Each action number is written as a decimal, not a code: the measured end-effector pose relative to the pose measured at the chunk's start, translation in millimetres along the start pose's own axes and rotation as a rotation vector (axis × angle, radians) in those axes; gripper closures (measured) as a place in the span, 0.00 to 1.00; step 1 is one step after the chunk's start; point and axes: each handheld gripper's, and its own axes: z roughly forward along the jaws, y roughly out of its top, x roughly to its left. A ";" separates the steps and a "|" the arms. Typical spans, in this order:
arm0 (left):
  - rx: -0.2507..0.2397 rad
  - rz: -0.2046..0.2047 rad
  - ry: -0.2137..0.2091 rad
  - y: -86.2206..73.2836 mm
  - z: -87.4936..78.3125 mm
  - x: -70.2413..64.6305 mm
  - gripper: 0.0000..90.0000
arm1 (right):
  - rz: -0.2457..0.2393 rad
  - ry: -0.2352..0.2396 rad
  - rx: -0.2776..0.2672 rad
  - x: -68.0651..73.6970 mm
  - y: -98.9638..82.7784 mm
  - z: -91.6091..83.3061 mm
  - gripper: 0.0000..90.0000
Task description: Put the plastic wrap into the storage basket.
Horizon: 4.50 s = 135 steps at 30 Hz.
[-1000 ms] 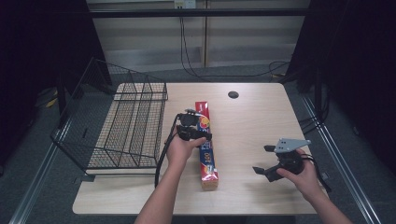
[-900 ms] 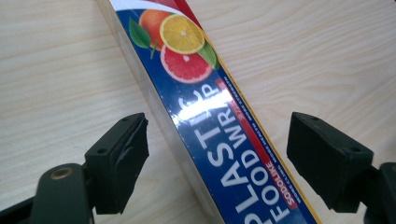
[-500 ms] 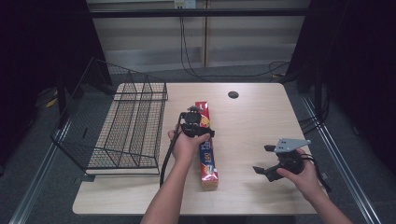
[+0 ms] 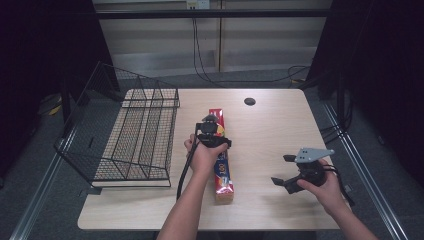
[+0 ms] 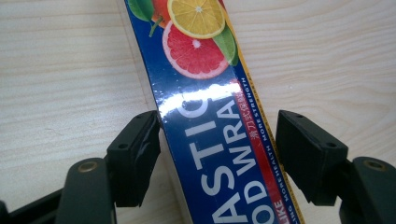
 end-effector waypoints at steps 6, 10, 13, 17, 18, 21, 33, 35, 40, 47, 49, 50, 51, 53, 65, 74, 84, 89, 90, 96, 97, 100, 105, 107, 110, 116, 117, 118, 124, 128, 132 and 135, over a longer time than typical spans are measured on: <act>0.014 -0.028 0.006 0.3 3.5 -0.7 0.35 | -0.005 0.007 0.000 -0.1 0.5 -0.5 0.06; 0.038 -0.055 0.011 0.6 6.6 -1.5 0.34 | -0.008 0.000 0.002 1.1 0.9 0.6 0.06; 0.056 -0.060 0.027 -0.4 13.0 -2.9 0.32 | -0.011 -0.006 0.006 1.0 1.0 0.6 0.06; 0.075 -0.071 0.040 -0.7 17.6 -3.5 0.31 | -0.011 -0.002 0.002 -0.1 1.6 -0.2 0.06; 0.075 -0.071 0.040 -0.7 17.6 -3.5 0.31 | -0.011 -0.002 0.002 -0.1 1.6 -0.2 0.06; 0.100 -0.078 0.049 2.7 16.0 -5.1 0.34 | -0.012 -0.007 0.002 0.2 1.5 0.2 0.06; 0.240 0.000 0.109 15.3 1.0 0.2 0.49 | -0.017 -0.002 -0.005 -0.2 2.3 -1.1 0.06; 0.244 -0.014 0.085 17.7 -3.1 2.1 0.49 | -0.018 -0.007 -0.006 -0.2 2.2 -0.7 0.06; 0.261 -0.011 0.055 26.2 -17.7 2.1 0.50 | -0.017 -0.007 -0.013 -1.2 2.3 -2.1 0.06; 0.256 -0.005 0.045 38.7 -42.2 0.0 0.50 | -0.017 -0.010 -0.015 -0.7 2.3 -2.0 0.06; 0.264 -0.001 0.045 41.9 -49.2 -0.3 0.50 | -0.015 -0.011 -0.017 -0.4 2.4 -1.5 0.06; 0.262 0.002 0.051 43.3 -51.8 -1.0 0.50 | -0.014 -0.010 -0.015 -0.4 2.4 -1.2 0.06; 0.268 0.010 0.055 44.9 -54.7 -0.5 0.50 | -0.014 -0.010 -0.015 -0.4 2.4 -1.2 0.06; 0.268 0.003 0.056 46.9 -59.6 -0.4 0.50 | -0.019 -0.009 -0.016 -0.5 2.4 -0.8 0.06; 0.289 -0.007 0.063 56.5 -83.5 7.4 0.49 | -0.020 0.001 -0.016 -0.6 2.5 -0.4 0.05; 0.293 -0.009 0.095 62.3 -101.3 11.4 0.49 | -0.008 0.001 -0.022 -0.9 2.5 -0.1 0.03; 0.294 -0.039 0.098 67.4 -118.2 17.7 0.50 | 0.000 0.002 -0.025 -1.8 1.9 -0.8 0.02; 0.286 -0.036 0.112 70.5 -127.0 20.2 0.50 | -0.001 0.013 -0.025 -1.6 2.2 -1.0 0.02; 0.287 -0.043 0.109 70.9 -128.7 20.8 0.49 | 0.000 0.013 -0.024 -1.6 2.2 -0.9 0.02; 0.286 -0.055 0.118 74.1 -138.8 26.7 0.50 | 0.002 0.018 -0.031 -1.6 2.4 -2.0 0.02; 0.280 -0.056 0.117 74.3 -139.9 27.8 0.50 | 0.000 0.019 -0.033 -1.8 2.4 -1.9 0.02; 0.277 -0.076 0.116 75.0 -142.2 29.1 0.50 | 0.004 0.021 -0.031 -1.5 2.3 -1.9 0.02; 0.283 -0.092 0.131 78.6 -149.7 32.7 0.50 | -0.001 0.017 -0.038 -1.2 3.0 -3.0 0.02; 0.279 -0.098 0.129 79.1 -151.1 33.5 0.50 | 0.001 0.015 -0.038 -1.2 3.0 -3.2 0.02; 0.274 -0.097 0.142 80.8 -155.0 35.9 0.50 | -0.002 0.011 -0.036 -1.1 2.8 -3.3 0.02; 0.274 -0.115 0.144 82.6 -162.4 40.5 0.50 | -0.004 0.015 -0.036 -0.5 2.9 -3.2 0.02; 0.276 -0.116 0.138 82.7 -163.4 41.5 0.50 | -0.006 0.011 -0.036 -0.8 2.9 -3.3 0.02; 0.278 -0.118 0.140 83.1 -164.5 42.1 0.50 | -0.006 0.011 -0.036 -0.8 2.9 -3.3 0.02; 0.270 -0.125 0.149 84.2 -171.3 47.3 0.50 | -0.005 0.016 -0.035 -0.6 3.0 -3.1 0.02; 0.271 -0.130 0.162 85.8 -176.8 49.6 0.49 | -0.009 0.010 -0.032 -0.4 2.8 -2.5 0.02; 0.261 -0.142 0.167 87.3 -182.7 52.4 0.50 | -0.012 0.019 -0.029 -0.3 2.8 -2.1 0.02; 0.262 -0.148 0.175 88.0 -186.4 54.4 0.50 | -0.010 0.005 -0.034 0.0 2.9 -2.2 0.02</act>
